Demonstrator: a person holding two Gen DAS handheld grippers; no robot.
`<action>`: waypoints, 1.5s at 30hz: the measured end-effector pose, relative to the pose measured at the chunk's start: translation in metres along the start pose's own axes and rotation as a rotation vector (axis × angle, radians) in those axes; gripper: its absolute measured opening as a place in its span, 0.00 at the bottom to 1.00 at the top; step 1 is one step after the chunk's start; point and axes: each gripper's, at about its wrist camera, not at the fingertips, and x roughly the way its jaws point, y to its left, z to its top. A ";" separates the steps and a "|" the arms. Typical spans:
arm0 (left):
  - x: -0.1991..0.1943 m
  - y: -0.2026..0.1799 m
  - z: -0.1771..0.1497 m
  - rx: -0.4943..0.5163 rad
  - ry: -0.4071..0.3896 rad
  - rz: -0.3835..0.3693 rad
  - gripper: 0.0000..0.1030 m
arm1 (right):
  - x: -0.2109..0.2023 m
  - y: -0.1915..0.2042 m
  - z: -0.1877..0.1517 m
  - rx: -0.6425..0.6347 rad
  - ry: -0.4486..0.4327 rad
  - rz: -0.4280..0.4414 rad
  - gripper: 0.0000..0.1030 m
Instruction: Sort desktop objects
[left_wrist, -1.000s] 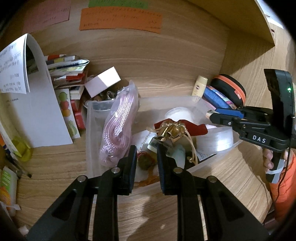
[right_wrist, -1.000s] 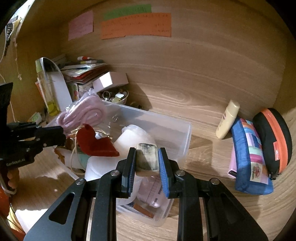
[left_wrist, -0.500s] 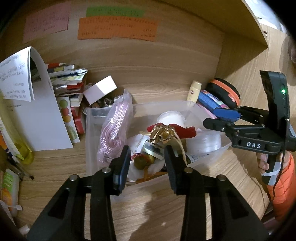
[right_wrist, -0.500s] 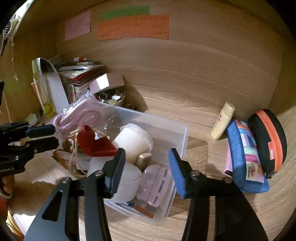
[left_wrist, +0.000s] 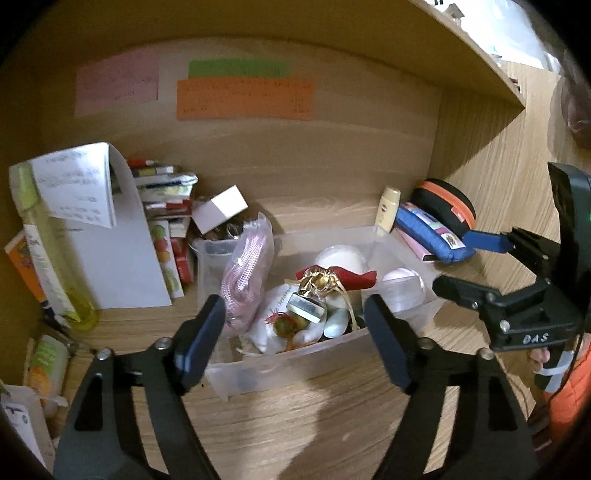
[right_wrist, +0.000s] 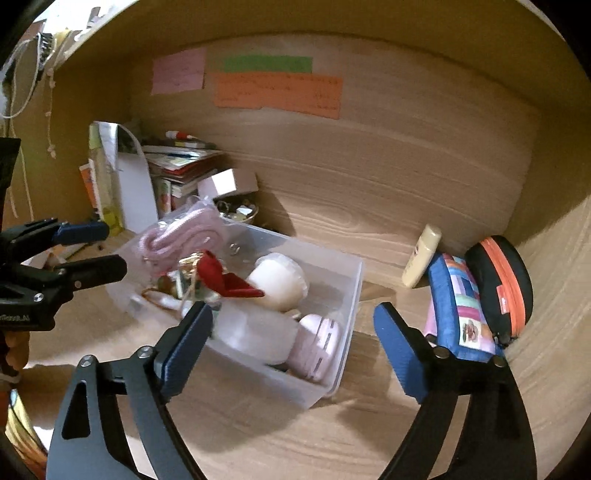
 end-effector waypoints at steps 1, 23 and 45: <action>-0.003 0.000 0.000 -0.002 -0.008 0.007 0.86 | -0.004 0.002 -0.001 0.003 -0.004 0.002 0.90; -0.046 -0.002 -0.028 -0.107 -0.077 0.169 0.99 | -0.061 0.042 -0.038 0.095 -0.129 -0.067 1.00; -0.038 0.001 -0.043 -0.126 -0.040 0.191 0.99 | -0.061 0.044 -0.049 0.101 -0.100 -0.097 1.00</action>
